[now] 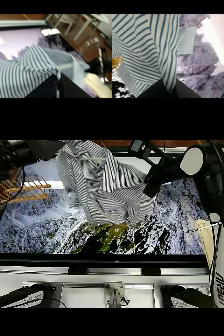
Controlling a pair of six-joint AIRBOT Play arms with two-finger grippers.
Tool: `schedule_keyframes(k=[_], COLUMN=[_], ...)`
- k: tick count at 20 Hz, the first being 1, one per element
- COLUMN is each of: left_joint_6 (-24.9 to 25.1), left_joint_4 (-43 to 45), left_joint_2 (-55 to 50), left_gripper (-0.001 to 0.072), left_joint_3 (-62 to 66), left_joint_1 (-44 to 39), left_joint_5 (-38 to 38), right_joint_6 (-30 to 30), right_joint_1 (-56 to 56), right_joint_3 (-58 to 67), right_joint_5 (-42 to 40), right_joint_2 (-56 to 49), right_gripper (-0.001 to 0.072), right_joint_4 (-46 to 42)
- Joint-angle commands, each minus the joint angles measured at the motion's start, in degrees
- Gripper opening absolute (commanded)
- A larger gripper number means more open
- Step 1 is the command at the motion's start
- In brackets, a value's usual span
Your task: Fold the shirts.
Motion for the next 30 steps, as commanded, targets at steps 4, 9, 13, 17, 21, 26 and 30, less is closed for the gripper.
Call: schedule_keyframes(k=[4, 9, 13, 17, 21, 26, 30], left_joint_6=[-5.7, -17.1, -17.6, -17.7, -17.7, -17.7, -17.9], left_joint_4=[15.5, 42.4, 44.0, 44.0, 44.0, 43.9, 43.7], left_joint_2=[2.1, 1.3, 0.8, 0.3, 0.3, 2.0, 2.7], left_gripper=[0.0060, 0.0061, 0.0062, 0.0062, 0.0063, 0.0489, 0.0489], left_joint_3=[0.3, 0.3, 0.3, 0.3, 0.3, 0.4, 4.5], left_joint_1=[-11.9, -18.9, -19.3, -19.0, -14.9, -10.8, -10.6], left_joint_5=[-15.0, -9.1, -4.3, 1.3, 2.4, 2.8, 4.2], right_joint_6=[18.5, 22.6, 22.1, 15.6, 13.9, 13.5, 12.0], right_joint_1=[-0.3, -0.3, -0.3, -0.3, -0.4, -0.3, -0.3], right_joint_3=[0.1, 0.1, 0.1, 0.1, 0.1, 0.1, 0.1], right_joint_5=[-8.7, -5.5, -4.3, -4.2, -4.2, -5.0, -9.1], right_joint_2=[-0.2, 1.6, 3.9, 4.0, 4.0, 4.0, 4.9], right_gripper=[0.0077, 0.0076, 0.0076, 0.0077, 0.0076, 0.0072, 0.0071], right_joint_4=[-1.2, 5.2, 10.2, 22.4, 23.8, 21.9, 22.1])
